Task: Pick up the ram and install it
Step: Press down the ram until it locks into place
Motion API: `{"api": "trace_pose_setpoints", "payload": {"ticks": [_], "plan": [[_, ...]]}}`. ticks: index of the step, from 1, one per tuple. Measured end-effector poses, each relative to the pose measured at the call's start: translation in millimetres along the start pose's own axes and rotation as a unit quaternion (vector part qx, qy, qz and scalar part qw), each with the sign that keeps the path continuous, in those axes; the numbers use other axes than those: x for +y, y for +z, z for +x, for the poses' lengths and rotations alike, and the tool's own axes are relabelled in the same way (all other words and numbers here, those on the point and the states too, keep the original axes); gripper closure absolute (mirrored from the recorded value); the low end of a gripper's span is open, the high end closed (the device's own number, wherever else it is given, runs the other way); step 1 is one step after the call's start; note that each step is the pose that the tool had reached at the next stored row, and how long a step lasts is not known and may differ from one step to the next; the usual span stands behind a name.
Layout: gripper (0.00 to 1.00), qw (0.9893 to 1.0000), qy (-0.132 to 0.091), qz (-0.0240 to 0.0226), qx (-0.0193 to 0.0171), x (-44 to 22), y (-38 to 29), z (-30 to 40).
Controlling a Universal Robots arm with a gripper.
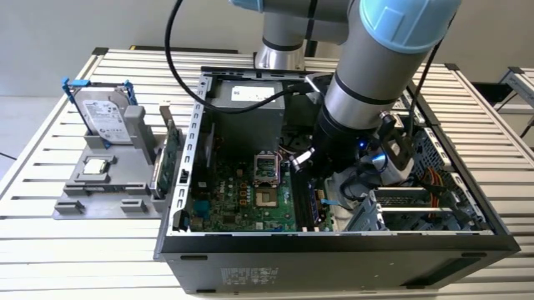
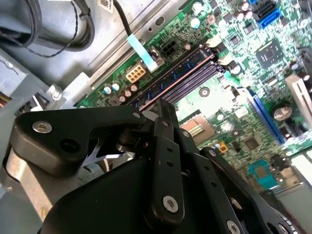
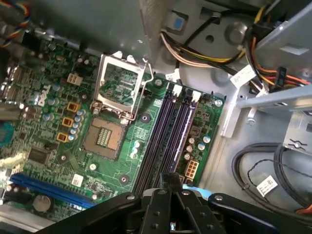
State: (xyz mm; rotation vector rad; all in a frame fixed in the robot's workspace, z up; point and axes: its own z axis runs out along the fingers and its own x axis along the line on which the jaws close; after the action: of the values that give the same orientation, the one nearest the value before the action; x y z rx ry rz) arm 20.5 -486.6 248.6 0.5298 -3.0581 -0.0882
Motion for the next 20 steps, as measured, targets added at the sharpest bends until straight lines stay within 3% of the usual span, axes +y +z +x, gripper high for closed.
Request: {"api": "trace_pose_setpoints", "payload": {"ticks": [3, 6, 9, 15, 20], "plan": [[1.0, 0.9998, -0.022, 0.0005, 0.0015, 0.1, 0.0, -0.1], [1.0, 0.9996, -0.029, 0.0007, 0.002, 0.1, 0.0, -0.1], [1.0, 0.9988, -0.049, 0.0012, 0.0032, 0.3, 0.1, -0.1], [1.0, 0.9948, -0.102, 0.0027, 0.0065, 0.3, 0.0, -0.1], [1.0, 0.9913, -0.131, 0.0034, 0.0083, 0.3, 0.0, -0.1]]}}
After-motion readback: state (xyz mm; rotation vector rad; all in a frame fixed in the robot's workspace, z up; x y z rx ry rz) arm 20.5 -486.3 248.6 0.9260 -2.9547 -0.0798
